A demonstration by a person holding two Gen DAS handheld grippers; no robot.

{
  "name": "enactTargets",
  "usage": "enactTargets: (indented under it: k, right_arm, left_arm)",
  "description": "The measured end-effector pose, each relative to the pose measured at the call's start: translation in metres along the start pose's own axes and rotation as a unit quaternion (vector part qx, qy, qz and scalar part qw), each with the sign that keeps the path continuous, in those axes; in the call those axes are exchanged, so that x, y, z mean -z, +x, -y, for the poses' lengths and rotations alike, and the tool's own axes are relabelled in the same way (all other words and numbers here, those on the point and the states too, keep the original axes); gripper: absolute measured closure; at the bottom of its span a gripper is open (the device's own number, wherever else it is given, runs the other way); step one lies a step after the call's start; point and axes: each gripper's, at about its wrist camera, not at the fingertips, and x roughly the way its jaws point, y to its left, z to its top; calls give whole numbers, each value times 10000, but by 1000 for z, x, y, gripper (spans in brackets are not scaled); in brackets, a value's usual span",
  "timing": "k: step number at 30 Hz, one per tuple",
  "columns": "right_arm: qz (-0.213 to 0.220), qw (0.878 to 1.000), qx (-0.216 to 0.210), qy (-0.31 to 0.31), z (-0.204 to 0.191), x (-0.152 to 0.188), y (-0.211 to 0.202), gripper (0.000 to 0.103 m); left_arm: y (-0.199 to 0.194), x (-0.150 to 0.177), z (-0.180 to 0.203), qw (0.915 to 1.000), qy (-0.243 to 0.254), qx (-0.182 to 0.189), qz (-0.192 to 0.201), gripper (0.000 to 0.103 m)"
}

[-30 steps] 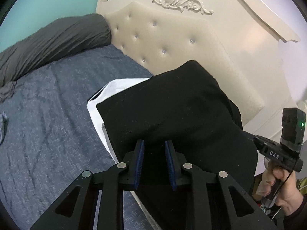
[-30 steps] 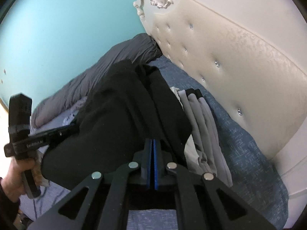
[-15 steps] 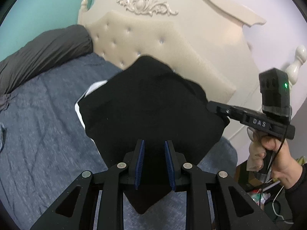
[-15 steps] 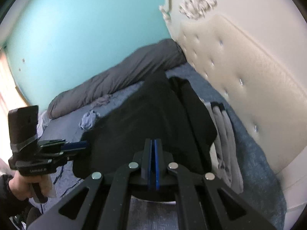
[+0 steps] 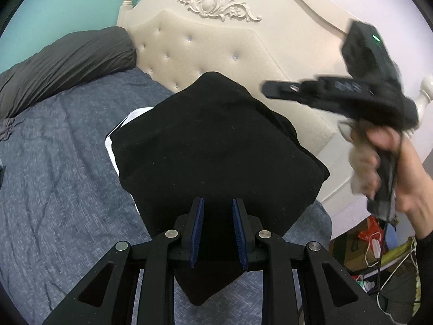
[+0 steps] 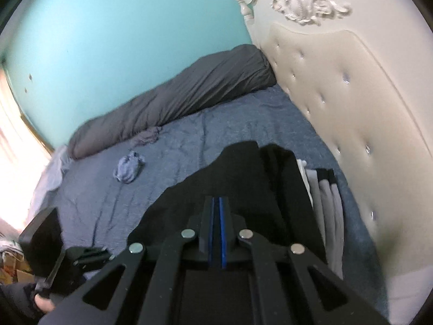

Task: Fold clothes
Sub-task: 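Release the bundle with the right tool while the left tool presses it onto the stack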

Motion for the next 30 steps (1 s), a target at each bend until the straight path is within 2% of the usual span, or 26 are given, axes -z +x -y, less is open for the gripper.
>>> enactTargets:
  k: [5, 7, 14, 17, 23, 26, 30]
  right_arm:
    - [-613, 9968, 518, -17, -2, -10, 38, 100]
    - [-803, 9939, 744, 104, 4, -12, 49, 103]
    - [-935, 9867, 1275, 374, 24, -10, 58, 103]
    - [-904, 9862, 1321, 413, 27, -11, 52, 103]
    - [-628, 9911, 1137, 288, 11, -6, 20, 103]
    - [-548, 9941, 931, 76, -6, 7, 4, 103]
    - [-580, 9942, 904, -83, -15, 32, -6, 103]
  left_arm:
    - [1, 2, -2, 10000, 27, 23, 12, 79]
    - [1, 3, -5, 10000, -7, 49, 35, 79]
    - [0, 3, -7, 9998, -8, 181, 53, 79]
    - [-1, 2, -8, 9999, 5, 166, 49, 79]
    - [-3, 3, -10, 9999, 12, 120, 48, 79]
    - [-5, 5, -10, 9999, 27, 110, 39, 79]
    - [-4, 5, -8, 10000, 33, 56, 49, 79]
